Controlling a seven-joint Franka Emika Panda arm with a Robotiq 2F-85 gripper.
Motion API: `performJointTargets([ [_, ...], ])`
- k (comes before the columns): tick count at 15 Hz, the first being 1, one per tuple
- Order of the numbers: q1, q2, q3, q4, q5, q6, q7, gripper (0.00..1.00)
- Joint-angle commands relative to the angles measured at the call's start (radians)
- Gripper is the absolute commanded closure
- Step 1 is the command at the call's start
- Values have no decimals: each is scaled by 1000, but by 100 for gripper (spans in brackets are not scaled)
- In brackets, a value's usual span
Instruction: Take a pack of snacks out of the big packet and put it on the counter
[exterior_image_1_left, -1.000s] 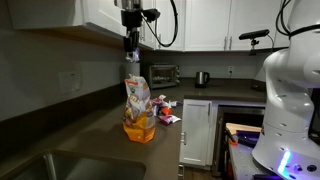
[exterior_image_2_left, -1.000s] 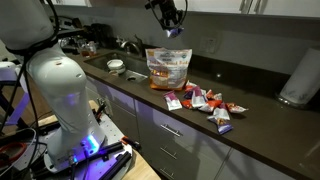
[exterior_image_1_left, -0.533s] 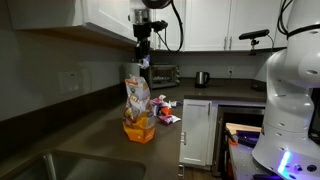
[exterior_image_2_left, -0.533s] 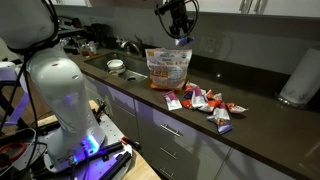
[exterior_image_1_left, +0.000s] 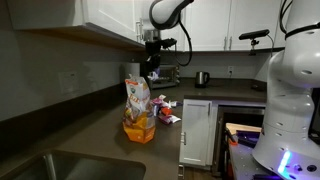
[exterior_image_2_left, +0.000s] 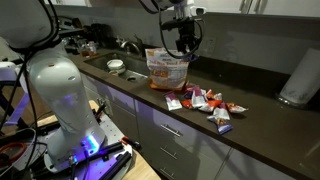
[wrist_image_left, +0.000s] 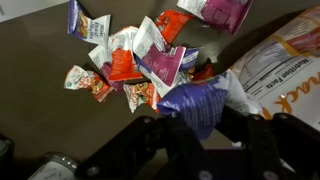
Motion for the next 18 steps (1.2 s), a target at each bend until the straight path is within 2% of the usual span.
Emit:
performJointTargets([
  [1,-19,32,-11,-62,69,134,-21,92],
  [6,-18,110,-6,-85,54,266,-3,92],
  [7,-17,123,-5,-83,35,278,13,43],
  [8,-15,131,-5,-83,32,286,11,42],
  [14,6,68,17,-77,5,200,33,5],
  [16,17,26,33,-75,18,147,27,0],
  [18,24,-22,56,-70,10,73,37,0],
])
